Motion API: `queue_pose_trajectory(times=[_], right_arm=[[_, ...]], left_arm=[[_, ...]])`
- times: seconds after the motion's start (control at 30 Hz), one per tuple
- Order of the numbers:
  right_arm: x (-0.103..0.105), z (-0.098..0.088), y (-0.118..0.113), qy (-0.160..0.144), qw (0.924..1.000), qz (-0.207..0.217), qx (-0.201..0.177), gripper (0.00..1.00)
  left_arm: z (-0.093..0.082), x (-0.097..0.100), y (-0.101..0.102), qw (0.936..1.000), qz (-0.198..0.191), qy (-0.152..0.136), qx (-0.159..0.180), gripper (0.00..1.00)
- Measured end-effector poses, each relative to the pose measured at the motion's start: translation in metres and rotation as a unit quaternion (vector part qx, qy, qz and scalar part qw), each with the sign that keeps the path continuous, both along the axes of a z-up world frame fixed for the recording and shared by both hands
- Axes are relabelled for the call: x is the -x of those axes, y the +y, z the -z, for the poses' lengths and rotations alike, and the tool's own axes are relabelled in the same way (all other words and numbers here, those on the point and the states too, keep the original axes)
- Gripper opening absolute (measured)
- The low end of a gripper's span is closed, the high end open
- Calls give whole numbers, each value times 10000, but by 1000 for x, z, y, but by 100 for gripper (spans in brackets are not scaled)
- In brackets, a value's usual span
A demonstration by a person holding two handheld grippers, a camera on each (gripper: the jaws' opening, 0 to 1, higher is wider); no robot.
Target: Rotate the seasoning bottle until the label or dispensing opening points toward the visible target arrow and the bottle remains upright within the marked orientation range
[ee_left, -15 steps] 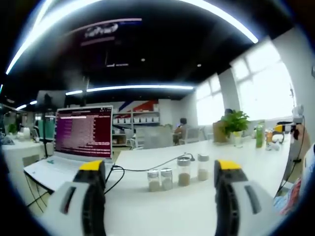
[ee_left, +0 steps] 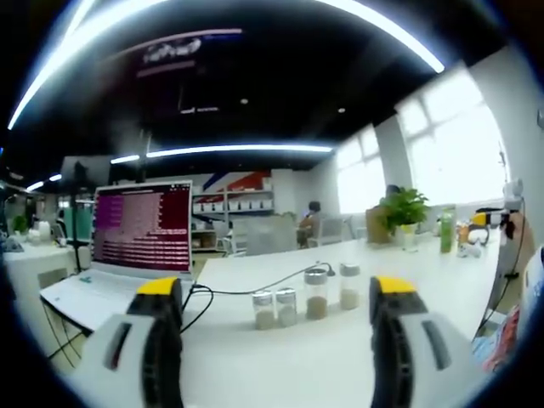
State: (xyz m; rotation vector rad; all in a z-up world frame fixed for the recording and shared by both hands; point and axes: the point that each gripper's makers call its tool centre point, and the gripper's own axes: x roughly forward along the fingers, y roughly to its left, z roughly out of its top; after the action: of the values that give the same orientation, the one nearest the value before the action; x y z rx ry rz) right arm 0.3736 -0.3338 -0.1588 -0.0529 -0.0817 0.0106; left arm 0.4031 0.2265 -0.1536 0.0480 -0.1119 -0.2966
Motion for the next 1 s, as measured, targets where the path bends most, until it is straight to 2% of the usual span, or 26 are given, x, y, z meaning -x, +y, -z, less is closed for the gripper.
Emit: queue_pose_trajectory(times=[0.47,0.87,1.0], right_arm=[[-3,5,10,125,9997,-186,-2,97],[-2,4,17,98,9996,-256,-6,97],[-2,2,16,36,9998,-159,-121,93]], left_arm=[[2,-2,-3,10000,23,34,-83,97],[4,-2,0,9999,48,89,-62,96],[7,-2,1,9999,25,145,-23,97]])
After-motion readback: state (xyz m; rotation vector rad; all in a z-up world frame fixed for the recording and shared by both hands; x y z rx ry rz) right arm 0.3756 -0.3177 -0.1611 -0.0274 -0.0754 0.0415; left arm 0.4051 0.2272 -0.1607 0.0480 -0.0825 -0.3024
